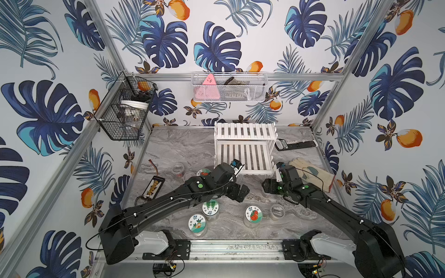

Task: Place the seed container on the shelf
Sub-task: Pick up the seed jar at the center of the board.

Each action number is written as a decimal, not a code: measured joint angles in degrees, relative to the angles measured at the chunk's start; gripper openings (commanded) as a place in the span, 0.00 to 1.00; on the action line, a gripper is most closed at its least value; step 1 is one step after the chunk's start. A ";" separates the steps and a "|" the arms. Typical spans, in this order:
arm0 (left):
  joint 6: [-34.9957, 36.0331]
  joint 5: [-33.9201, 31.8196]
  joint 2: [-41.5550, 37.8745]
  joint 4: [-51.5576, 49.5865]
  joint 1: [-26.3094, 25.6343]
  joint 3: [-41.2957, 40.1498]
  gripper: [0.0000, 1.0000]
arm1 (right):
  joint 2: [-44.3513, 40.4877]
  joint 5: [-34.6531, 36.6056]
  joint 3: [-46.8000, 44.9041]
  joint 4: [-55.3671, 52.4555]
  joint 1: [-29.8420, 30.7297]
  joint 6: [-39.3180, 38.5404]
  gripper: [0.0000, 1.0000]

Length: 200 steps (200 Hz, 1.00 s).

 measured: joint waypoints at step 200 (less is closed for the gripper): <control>1.27 0.57 2.38 0.92 -1.01 1.16 0.99 | -6.36 3.89 -13.35 13.57 4.15 0.48 0.82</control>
